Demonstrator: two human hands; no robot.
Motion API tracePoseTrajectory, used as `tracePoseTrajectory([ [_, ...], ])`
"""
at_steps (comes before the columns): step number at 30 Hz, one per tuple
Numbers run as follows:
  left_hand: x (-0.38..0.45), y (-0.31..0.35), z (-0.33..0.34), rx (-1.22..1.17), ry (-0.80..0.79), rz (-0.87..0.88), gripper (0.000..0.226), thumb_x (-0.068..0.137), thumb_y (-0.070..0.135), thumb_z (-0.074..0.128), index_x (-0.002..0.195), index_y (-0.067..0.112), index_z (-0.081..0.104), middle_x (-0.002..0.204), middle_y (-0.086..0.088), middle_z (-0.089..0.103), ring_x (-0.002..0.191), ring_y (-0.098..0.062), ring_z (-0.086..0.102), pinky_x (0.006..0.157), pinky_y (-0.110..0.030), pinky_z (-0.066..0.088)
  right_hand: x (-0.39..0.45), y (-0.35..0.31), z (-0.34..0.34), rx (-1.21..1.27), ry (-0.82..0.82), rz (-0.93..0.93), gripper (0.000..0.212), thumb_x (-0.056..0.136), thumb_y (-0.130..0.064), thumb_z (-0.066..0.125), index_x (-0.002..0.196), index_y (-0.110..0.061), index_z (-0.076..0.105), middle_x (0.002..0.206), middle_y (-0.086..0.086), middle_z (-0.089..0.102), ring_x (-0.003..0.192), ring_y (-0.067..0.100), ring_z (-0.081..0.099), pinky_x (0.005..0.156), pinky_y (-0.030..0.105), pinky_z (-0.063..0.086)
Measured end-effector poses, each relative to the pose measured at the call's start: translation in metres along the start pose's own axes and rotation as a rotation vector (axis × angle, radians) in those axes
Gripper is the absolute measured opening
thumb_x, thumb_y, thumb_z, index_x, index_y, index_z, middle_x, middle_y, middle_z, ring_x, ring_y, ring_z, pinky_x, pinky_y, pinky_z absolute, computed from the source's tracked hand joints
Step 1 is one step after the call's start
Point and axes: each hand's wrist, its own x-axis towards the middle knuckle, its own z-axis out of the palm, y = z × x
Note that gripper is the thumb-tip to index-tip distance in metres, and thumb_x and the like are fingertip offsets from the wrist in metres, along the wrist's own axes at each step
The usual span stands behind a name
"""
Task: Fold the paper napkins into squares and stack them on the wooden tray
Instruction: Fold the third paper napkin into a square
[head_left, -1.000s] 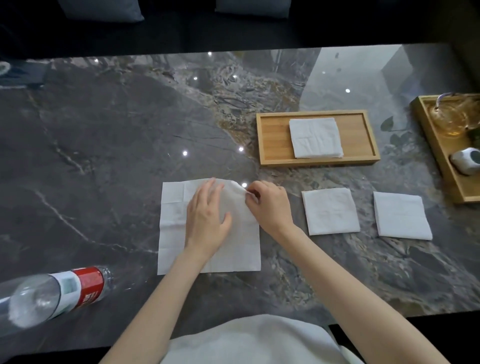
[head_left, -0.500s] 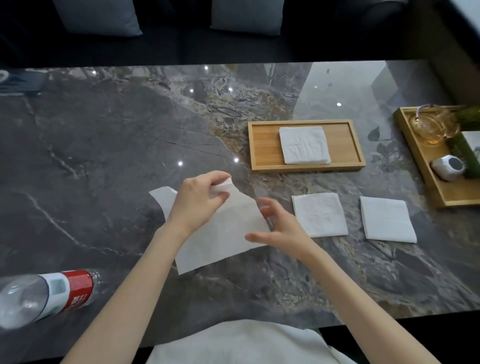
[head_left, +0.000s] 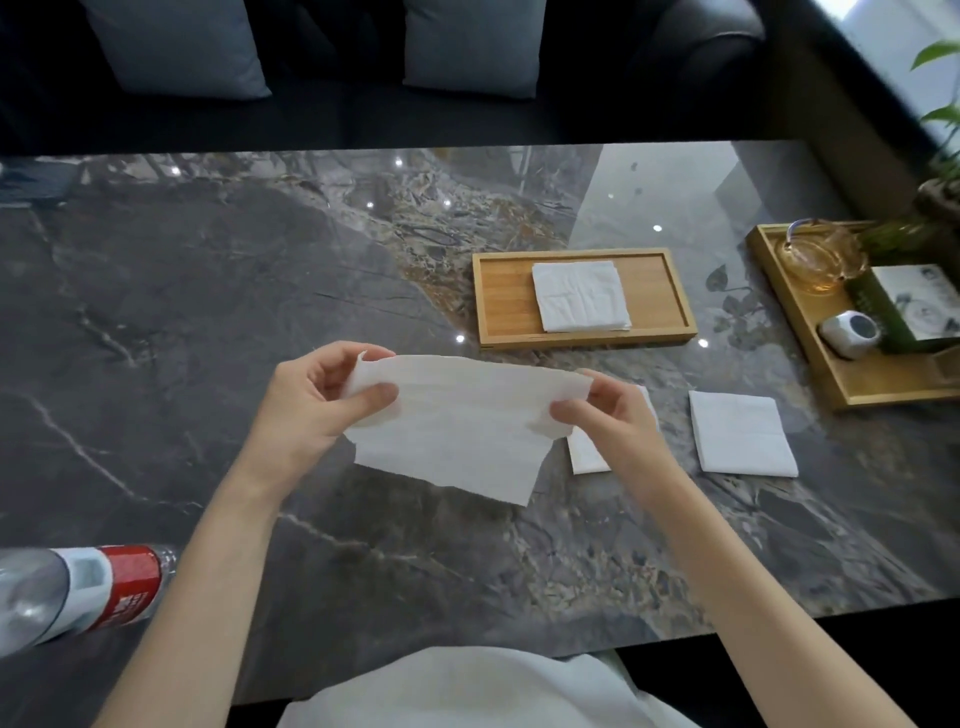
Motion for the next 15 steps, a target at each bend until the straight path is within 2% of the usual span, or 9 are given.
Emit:
tracePoseTrajectory([
  [3, -0.008, 0.005, -0.001, -0.035, -0.026, 0.008, 0.023, 0.058, 0.017, 0.073, 0.080, 0.022, 0.069, 0.072, 0.012, 0.071, 0.069, -0.006, 0.062, 0.062, -0.016, 0.053, -0.010, -0.013, -0.006, 0.013, -0.013, -0.050, 0.026, 0.081, 0.011, 0.056, 0.085, -0.013, 0.066, 0.071, -0.014, 0.071, 0.071, 0.003, 0.064, 0.063, 0.014, 0.050],
  [7, -0.013, 0.012, 0.002, -0.108, -0.044, 0.028, 0.026, 0.054, 0.014, 0.078, 0.079, 0.018, 0.070, 0.071, 0.009, 0.073, 0.065, -0.007, 0.065, 0.057, -0.017, 0.053, -0.018, -0.028, -0.014, 0.019, -0.008, -0.109, 0.031, 0.082, 0.013, 0.054, 0.089, -0.015, 0.066, 0.074, -0.016, 0.072, 0.073, 0.002, 0.065, 0.065, 0.014, 0.050],
  [9, -0.008, 0.012, 0.001, -0.105, -0.040, 0.034, 0.033, 0.052, 0.009, 0.082, 0.082, 0.016, 0.068, 0.071, 0.008, 0.073, 0.064, -0.007, 0.065, 0.057, -0.018, 0.054, -0.014, -0.032, -0.016, 0.020, -0.010, -0.125, 0.032, 0.083, 0.011, 0.054, 0.091, -0.017, 0.066, 0.077, -0.016, 0.073, 0.077, 0.003, 0.066, 0.067, 0.015, 0.051],
  [13, 0.006, -0.003, 0.005, -0.157, -0.037, -0.006, 0.033, 0.053, 0.018, 0.081, 0.083, 0.015, 0.067, 0.070, 0.008, 0.074, 0.063, -0.007, 0.066, 0.058, -0.018, 0.054, 0.006, -0.021, -0.016, -0.016, 0.049, -0.089, 0.024, 0.084, 0.006, 0.058, 0.091, -0.015, 0.066, 0.079, -0.013, 0.071, 0.077, 0.002, 0.066, 0.069, 0.015, 0.052],
  [15, 0.016, -0.020, 0.010, -0.165, -0.011, -0.064, 0.024, 0.059, 0.010, 0.075, 0.082, 0.012, 0.065, 0.066, 0.009, 0.073, 0.060, -0.005, 0.065, 0.058, -0.016, 0.053, 0.019, -0.004, -0.015, -0.050, 0.082, -0.040, 0.018, 0.085, 0.004, 0.058, 0.093, -0.010, 0.066, 0.083, -0.004, 0.069, 0.074, 0.001, 0.064, 0.069, 0.016, 0.052],
])
